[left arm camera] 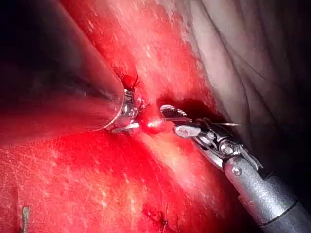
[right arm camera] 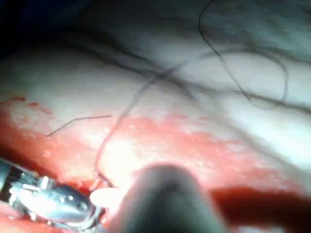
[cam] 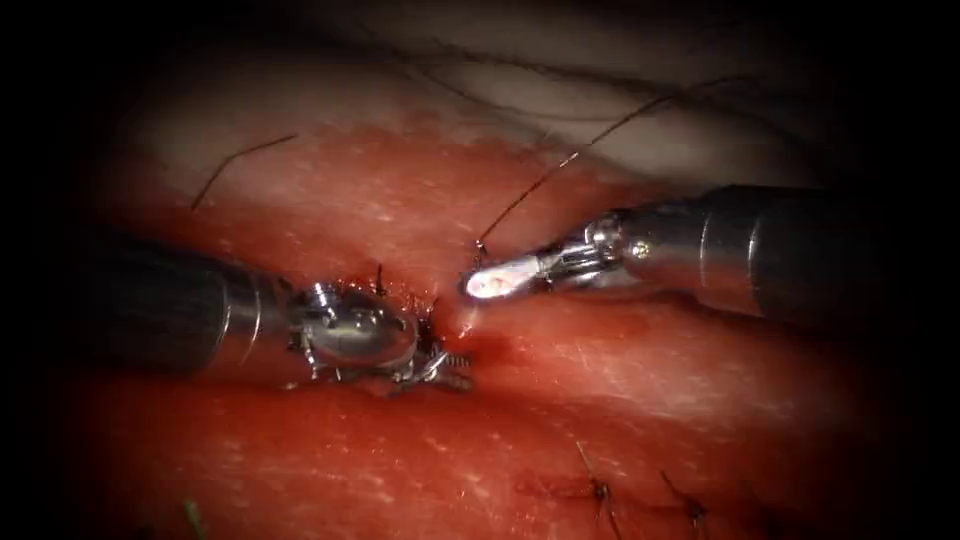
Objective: Wound Closure
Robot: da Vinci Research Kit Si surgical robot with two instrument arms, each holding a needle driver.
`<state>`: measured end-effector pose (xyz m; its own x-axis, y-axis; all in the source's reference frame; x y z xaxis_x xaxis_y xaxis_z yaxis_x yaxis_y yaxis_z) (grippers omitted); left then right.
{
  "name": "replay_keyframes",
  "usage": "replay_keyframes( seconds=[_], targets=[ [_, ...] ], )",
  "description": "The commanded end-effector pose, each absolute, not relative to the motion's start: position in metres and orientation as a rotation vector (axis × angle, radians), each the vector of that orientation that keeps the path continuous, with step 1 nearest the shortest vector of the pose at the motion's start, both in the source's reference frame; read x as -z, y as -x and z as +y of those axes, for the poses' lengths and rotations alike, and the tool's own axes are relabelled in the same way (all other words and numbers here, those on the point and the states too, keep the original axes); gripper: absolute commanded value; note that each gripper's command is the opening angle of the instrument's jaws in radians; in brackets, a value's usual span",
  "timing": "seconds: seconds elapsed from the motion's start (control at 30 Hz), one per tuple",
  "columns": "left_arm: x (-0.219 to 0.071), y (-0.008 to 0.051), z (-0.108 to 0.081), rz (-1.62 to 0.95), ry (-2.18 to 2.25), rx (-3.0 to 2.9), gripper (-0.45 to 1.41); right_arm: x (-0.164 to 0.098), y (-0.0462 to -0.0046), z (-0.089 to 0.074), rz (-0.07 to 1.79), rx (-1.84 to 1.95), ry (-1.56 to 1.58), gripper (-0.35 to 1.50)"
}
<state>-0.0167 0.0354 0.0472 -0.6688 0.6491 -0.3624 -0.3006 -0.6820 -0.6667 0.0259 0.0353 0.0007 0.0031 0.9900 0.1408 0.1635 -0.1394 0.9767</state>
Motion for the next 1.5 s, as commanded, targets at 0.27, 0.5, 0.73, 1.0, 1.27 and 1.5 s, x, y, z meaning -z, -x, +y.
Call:
replay_keyframes(
  seconds=[0.27, 0.5, 0.73, 1.0, 1.27, 1.5],
  targets=[
    [-0.0464, 0.016, 0.036, -0.763, 0.877, -2.345, 0.37, -0.0026, -0.0235, 0.0378, 1.475, -1.071, -0.86, 1.25],
    [-0.0457, 0.0146, 0.0368, -0.766, 0.933, -2.386, 0.35, -0.003, -0.0203, 0.0379, 1.217, -0.987, -0.626, 1.27],
    [-0.0453, 0.0144, 0.0368, -0.763, 0.971, -2.436, 0.34, -0.0031, -0.0193, 0.0385, 1.02, -0.88, -0.617, 1.3],
    [-0.045, 0.0139, 0.0369, -0.767, 0.99, -2.458, 0.31, -0.0029, -0.0192, 0.0385, 1.038, -0.968, -0.53, 1.3],
    [-0.0449, 0.0137, 0.0376, -0.754, 1.046, -2.477, 0.3, -0.0008, -0.0205, 0.0374, 1.031, -1.124, -0.475, 1.27],
    [-0.0451, 0.014, 0.0374, -0.749, 1.044, -2.478, 0.3, 0.0, -0.0219, 0.0383, 0.938, -1.317, -0.274, 1.13]
  ],
)
